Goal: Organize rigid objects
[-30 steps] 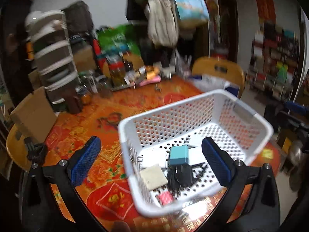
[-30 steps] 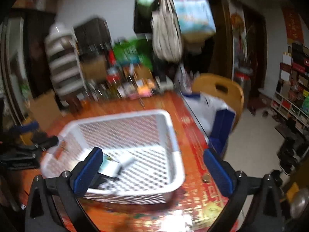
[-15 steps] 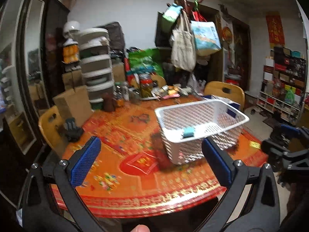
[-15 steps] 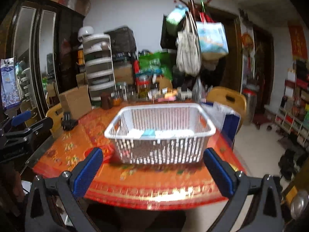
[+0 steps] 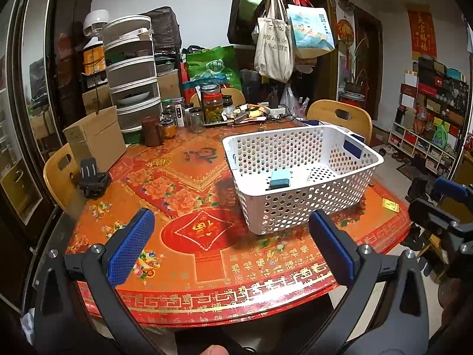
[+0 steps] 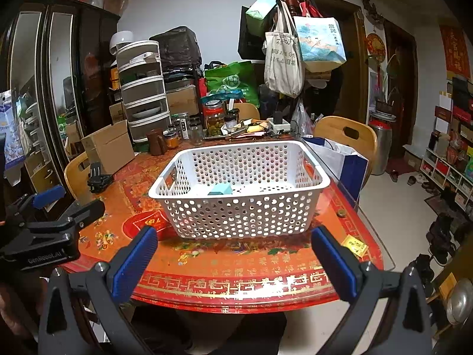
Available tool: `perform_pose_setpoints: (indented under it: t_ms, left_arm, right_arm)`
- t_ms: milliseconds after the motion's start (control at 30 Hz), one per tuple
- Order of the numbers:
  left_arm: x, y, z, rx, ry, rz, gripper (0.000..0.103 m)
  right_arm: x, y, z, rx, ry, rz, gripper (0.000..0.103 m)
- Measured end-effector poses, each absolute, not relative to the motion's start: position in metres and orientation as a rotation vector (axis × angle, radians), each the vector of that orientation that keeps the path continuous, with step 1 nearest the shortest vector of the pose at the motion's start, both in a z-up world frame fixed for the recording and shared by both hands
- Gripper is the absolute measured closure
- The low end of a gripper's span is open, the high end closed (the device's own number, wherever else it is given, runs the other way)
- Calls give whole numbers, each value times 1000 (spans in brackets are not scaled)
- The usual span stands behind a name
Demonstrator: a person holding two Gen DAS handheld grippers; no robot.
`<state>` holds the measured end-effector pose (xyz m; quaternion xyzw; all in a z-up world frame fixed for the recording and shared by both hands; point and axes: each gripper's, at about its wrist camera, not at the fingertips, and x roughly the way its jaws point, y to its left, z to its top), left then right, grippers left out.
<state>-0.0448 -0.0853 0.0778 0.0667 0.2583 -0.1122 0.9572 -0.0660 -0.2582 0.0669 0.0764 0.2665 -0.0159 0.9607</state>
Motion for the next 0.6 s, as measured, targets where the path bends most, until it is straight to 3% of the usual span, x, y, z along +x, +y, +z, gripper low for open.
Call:
perform_pose_setpoints:
  t_ms: [600]
  left_arm:
    - [-40,-89,74,129,539,-217,0]
  right_arm:
    - [-61,-252,66,127,559,-23,0]
